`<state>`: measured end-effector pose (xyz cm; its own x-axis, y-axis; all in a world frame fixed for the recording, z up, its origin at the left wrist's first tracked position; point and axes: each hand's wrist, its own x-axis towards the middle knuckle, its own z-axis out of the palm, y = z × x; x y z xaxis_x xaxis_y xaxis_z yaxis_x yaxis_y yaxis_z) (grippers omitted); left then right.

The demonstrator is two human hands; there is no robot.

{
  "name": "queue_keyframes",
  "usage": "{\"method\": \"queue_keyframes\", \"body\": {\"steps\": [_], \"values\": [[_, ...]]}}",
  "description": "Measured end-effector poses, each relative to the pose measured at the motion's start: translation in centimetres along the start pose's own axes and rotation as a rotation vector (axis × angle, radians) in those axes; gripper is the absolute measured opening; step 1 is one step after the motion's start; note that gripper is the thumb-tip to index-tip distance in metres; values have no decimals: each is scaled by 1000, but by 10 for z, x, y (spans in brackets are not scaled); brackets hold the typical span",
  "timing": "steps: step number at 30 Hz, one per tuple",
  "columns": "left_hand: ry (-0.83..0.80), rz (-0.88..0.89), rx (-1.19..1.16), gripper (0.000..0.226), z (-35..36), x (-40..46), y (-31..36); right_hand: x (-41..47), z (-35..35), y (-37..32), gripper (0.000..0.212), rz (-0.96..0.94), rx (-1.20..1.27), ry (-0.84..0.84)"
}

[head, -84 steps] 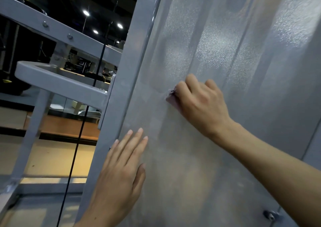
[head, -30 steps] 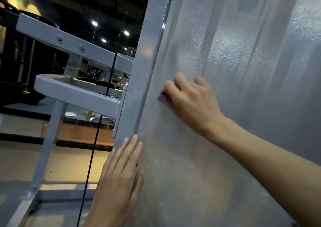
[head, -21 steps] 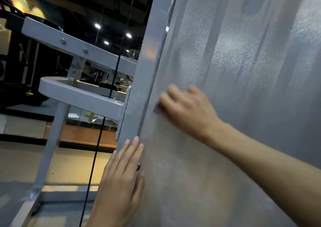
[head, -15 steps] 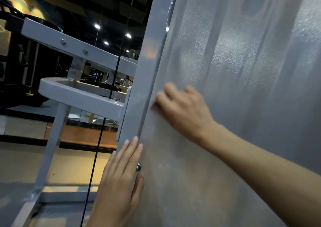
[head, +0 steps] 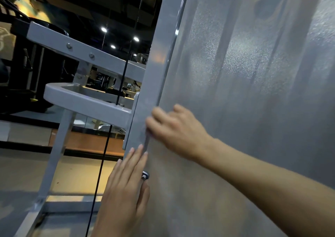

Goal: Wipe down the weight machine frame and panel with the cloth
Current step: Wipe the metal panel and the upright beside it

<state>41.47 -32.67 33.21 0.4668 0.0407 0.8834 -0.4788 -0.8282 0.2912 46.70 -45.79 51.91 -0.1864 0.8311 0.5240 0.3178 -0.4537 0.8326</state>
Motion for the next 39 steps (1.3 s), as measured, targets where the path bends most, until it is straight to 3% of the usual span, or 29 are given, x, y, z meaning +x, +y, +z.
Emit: {"method": "queue_keyframes", "body": {"steps": [3,9,12,16,18,22,24,27,30,35,39], "values": [[26,-8,-25,63,-2,0,1,1,-1,7,16,-68,3,-34],[46,-25,-39,60,-4,0,-2,56,-13,69,20,264,-146,106],[65,-51,-63,58,-6,1,-1,28,-4,27,16,153,-32,75],[78,-84,-85,59,-12,0,-2,-17,-1,-23,17,-111,61,-107],[75,-84,-81,57,-14,-1,-4,-6,-4,-6,18,-58,31,-91],[75,-111,-85,57,-17,-3,-2,21,-10,31,20,219,-66,23],[80,-113,-85,56,-18,-3,-1,10,-6,10,18,201,-38,22],[79,-107,-84,58,-19,-4,-1,-25,1,-40,18,14,35,-64],[75,-124,-80,58,-21,-5,-1,-30,0,-43,20,-85,41,-123],[61,-167,-73,59,-27,-6,-3,-2,-7,-4,21,239,-10,-35],[49,-182,-69,59,-29,-7,-6,-28,-2,-58,20,120,48,-110]]}}
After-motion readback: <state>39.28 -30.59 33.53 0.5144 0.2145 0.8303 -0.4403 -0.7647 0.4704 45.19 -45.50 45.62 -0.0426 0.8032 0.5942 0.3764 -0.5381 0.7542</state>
